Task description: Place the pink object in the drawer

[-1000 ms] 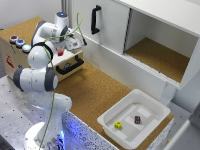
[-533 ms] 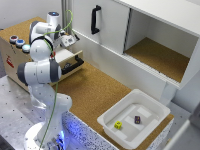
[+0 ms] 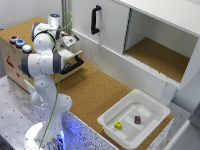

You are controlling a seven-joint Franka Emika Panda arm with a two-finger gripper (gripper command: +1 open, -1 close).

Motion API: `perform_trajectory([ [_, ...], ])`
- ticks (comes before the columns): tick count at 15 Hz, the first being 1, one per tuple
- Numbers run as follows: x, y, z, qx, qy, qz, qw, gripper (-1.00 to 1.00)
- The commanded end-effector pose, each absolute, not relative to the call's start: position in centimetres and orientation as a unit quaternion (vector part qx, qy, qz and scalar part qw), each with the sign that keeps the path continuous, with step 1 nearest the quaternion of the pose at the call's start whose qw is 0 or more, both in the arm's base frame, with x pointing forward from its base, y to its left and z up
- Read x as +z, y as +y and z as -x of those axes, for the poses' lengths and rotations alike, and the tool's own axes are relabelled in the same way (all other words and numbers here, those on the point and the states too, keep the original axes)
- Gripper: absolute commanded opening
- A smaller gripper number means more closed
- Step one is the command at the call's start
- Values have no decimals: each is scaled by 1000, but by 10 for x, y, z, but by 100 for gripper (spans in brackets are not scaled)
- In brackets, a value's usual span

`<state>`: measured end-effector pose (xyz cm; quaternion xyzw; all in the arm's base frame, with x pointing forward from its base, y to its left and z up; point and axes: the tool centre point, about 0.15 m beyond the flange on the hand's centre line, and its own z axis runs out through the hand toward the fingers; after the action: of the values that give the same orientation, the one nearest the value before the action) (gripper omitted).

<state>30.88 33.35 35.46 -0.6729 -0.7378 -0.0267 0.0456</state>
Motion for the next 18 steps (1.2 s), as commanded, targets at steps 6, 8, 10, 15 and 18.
perform_trajectory([
  [6,457,328,-283,-24,-729,683,36,100],
  [8,480,329,-265,-23,-729,684,21,100],
  [10,501,330,-251,-35,-724,688,14,100],
  [15,523,329,-231,-48,-713,699,22,100],
  [18,519,335,-227,-46,-709,703,32,100],
])
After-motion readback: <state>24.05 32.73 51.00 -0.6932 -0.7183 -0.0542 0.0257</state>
